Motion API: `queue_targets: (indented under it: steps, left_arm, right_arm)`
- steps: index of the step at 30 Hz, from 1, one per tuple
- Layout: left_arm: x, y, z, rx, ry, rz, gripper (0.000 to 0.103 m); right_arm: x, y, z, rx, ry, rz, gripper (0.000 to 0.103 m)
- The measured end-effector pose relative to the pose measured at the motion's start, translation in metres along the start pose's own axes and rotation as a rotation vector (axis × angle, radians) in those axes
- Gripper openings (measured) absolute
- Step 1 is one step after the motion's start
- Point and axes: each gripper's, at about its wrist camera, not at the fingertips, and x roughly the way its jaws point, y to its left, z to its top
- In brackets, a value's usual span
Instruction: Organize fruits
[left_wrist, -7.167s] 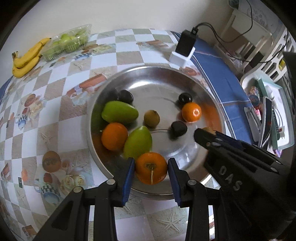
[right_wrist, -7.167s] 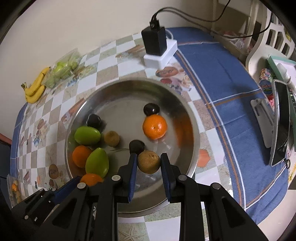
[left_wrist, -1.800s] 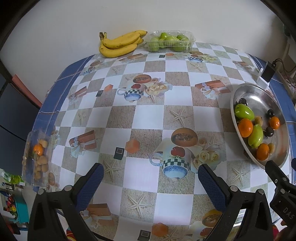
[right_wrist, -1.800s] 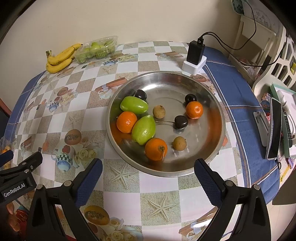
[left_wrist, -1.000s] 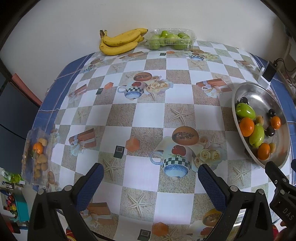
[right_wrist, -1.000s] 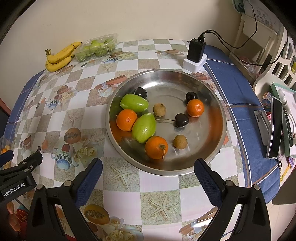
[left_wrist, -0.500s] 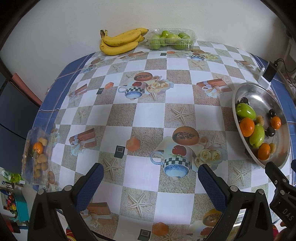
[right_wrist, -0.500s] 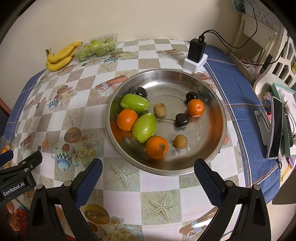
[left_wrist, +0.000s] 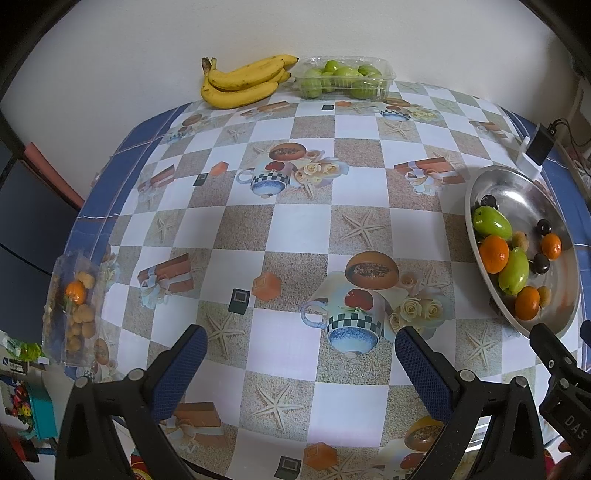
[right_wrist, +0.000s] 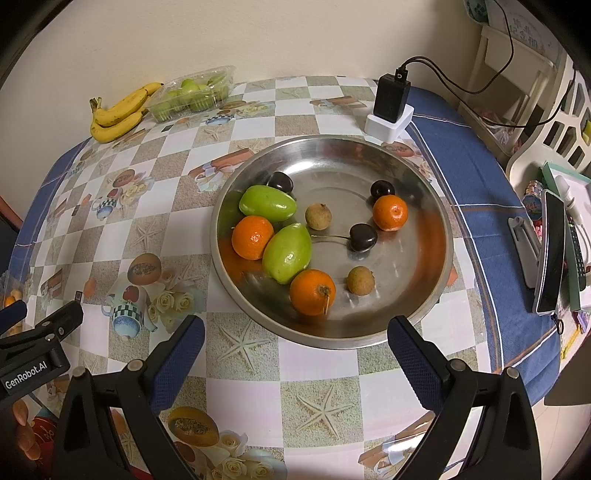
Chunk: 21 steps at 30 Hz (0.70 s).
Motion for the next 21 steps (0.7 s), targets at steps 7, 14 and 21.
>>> queue_targets:
  steps: [7, 14, 21]
  left_arm:
    - [-0.0002, 0.0006, 0.0000, -0.006, 0.000, 0.001, 0.103]
    - [-0.0002, 0.0010, 0.0004, -0.005, 0.000, 0.001, 0.103]
    - [-0.0004, 0.0007, 0.0004, -0.005, 0.000, 0.001, 0.103]
  right_arm:
    - [0.0006, 0.0001, -0.0001, 0.001, 0.004, 0.000, 0.099]
    - [0.0006, -0.0004, -0.0001, 0.001, 0.003, 0.001, 0.099]
    - [0.0005, -0.0005, 0.0000, 0.002, 0.002, 0.002, 0.099]
